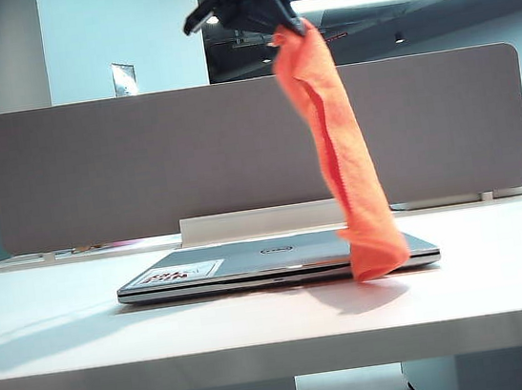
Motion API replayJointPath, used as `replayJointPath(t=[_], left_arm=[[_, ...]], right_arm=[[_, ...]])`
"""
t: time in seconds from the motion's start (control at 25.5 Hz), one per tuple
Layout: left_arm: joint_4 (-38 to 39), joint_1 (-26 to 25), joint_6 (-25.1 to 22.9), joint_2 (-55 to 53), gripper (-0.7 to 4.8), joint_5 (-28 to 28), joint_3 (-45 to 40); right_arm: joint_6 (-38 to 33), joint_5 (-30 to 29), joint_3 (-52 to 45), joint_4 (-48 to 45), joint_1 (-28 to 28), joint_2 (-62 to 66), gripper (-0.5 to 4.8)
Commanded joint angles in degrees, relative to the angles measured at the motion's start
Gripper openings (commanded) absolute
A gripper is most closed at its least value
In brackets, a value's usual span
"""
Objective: Pick up the orange rag and put it over the laptop.
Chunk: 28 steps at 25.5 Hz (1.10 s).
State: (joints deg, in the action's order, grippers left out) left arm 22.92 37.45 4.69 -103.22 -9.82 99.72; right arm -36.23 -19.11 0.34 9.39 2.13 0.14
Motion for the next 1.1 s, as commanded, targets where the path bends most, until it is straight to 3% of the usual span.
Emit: replayJointPath(t=[0.04, 0.43, 0.67, 0.86, 1.1], left_arm=[[1.05, -2.38, -0.22, 0.26, -0.07, -0.02, 1.77], [-2.4, -9.03, -2.97, 0.24, -0.07, 0.22, 1.97], [-1.27, -10.08, -2.97, 0.02, -0.07, 1.18, 1.97], [7.93, -10.14, -4.31, -4.72, -0.07, 5.88, 1.95], [11.45, -10.12, -4.26, -9.16, -0.07, 9.92, 1.95]], right_arm=[[0.26, 0.09, -0.15, -0.68, -0.04, -0.07, -0.05], [0.22, -1.07, -0.15, -1.18, 0.0, -0.07, -0.05], [0.24, -6.58, -0.15, -8.63, 0.0, -0.07, -0.05], [0.24, -6.75, -0.15, -10.01, 0.02, -0.09, -0.05], [0.24, -6.73, -0.15, -9.73, 0.0, -0.09, -0.05]])
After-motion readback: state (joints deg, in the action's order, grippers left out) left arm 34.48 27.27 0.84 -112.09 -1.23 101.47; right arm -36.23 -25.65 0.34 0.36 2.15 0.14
